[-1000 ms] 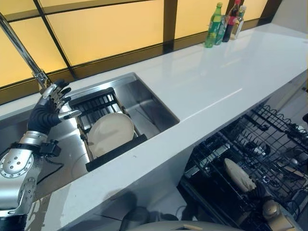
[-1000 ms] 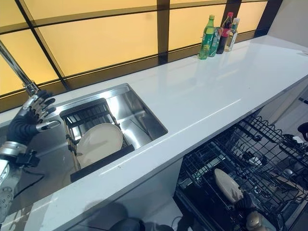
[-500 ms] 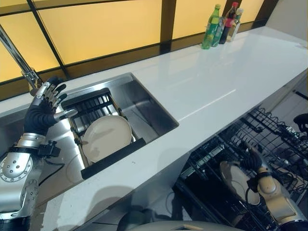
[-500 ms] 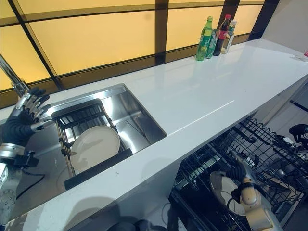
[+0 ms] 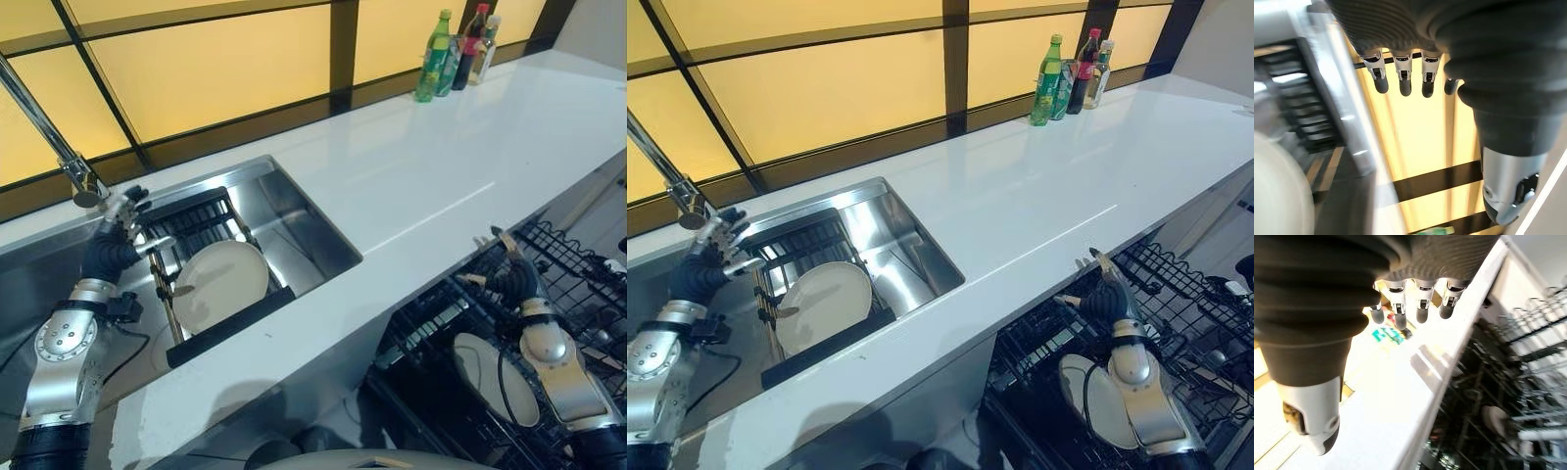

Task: Pick up plates and place into dishwasher.

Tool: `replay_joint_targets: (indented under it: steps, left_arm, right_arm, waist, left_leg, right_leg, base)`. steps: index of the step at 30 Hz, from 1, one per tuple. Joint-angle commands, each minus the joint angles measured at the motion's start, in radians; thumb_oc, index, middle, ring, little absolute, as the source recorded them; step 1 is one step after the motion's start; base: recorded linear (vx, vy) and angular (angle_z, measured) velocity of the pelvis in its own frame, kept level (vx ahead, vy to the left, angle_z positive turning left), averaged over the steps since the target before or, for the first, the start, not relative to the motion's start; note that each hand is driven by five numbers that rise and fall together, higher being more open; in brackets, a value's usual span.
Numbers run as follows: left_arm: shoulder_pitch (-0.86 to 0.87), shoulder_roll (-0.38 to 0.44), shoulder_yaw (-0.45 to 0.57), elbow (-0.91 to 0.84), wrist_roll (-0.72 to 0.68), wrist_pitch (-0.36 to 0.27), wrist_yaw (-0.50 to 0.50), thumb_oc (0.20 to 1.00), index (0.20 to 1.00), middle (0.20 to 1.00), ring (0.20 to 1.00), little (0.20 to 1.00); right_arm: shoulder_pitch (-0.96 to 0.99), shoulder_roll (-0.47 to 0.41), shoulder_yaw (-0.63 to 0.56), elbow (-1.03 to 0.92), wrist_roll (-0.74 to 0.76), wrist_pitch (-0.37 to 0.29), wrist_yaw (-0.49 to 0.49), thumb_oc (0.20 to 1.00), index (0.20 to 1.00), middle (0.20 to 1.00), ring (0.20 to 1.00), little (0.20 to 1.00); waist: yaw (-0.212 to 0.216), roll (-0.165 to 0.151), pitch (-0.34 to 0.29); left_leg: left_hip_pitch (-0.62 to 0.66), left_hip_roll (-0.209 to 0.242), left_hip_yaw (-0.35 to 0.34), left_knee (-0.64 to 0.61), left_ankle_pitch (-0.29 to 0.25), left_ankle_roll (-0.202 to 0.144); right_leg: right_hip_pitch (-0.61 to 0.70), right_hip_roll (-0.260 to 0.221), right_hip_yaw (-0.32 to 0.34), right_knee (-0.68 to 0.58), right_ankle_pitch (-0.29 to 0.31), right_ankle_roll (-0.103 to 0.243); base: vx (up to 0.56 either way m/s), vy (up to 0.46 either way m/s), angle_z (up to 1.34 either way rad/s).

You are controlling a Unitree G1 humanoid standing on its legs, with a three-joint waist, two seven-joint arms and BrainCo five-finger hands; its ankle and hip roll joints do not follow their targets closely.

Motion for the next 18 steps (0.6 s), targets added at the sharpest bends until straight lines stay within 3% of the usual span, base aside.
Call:
replay_joint_targets:
  steps: [1,10,18]
  left_arm:
    - [-0.074,0.072,-0.002,0.022,0.046,-0.079,-0.002,1.0,1.0,1.0,1.0,1.0]
    - [-0.133,0.102,-0.104,0.114,0.167,-0.052,-0.002,1.0,1.0,1.0,1.0,1.0]
    - [-0.167,0.155,-0.176,0.248,0.236,-0.044,0.021,1.0,1.0,1.0,1.0,1.0]
  right_arm:
    - [-0.09,-0.069,0.023,-0.028,0.012,-0.058,-0.036,1.0,1.0,1.0,1.0,1.0]
    - [-0.053,-0.1,-0.02,-0.035,0.052,-0.037,-0.03,1.0,1.0,1.0,1.0,1.0]
    - [-0.019,-0.14,-0.01,-0.058,0.077,-0.016,-0.018,1.0,1.0,1.0,1.0,1.0]
  waist:
    - [0.001,-0.017,-0.008]
    - [-0.05,-0.011,-0.016]
    - [-0.089,-0.016,0.013]
  left_leg:
    - [-0.084,0.028,-0.027,0.029,0.068,-0.049]
    - [-0.044,0.027,0.008,0.016,0.048,-0.061]
    - [-0.001,0.025,0.036,0.015,0.011,-0.058]
  right_leg:
    - [-0.074,0.015,0.043,0.081,0.017,0.022]
    - [-0.083,-0.014,0.049,0.1,0.014,0.046]
    - [-0.093,-0.061,0.077,0.087,0.047,0.095]
  base:
    - [0.06,0.11,-0.08]
    - [0.13,0.147,-0.07]
    - [0.16,0.099,-0.04]
